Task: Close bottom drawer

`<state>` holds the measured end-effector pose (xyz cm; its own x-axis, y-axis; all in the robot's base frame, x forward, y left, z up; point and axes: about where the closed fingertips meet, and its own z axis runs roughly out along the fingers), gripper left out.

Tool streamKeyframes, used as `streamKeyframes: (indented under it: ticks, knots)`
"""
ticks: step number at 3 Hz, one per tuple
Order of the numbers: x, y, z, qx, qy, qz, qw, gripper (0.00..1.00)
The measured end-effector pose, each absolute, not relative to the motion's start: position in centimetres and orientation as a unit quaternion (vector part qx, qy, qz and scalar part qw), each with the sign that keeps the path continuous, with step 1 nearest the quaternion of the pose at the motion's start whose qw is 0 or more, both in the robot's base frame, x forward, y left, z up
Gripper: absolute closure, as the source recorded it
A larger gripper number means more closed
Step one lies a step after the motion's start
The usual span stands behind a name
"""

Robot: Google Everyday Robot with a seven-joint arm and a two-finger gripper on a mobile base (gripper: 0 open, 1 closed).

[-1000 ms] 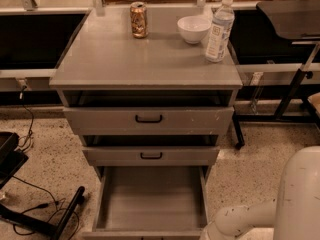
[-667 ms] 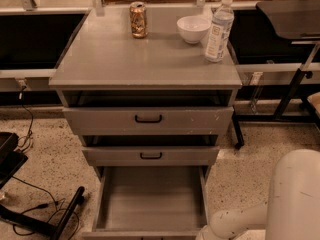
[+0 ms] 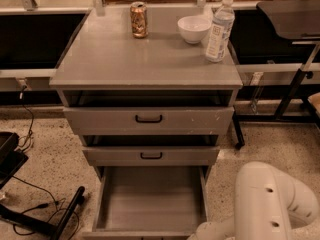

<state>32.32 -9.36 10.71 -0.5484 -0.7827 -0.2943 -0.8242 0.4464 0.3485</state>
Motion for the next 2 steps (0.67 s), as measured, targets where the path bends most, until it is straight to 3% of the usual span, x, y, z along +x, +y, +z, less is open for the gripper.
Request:
streamKeyframes:
  ticks: [2]
  knots:
    - [33.86, -8.34, 6.29, -0.481, 0.848, 0.213, 0.069, 1.0]
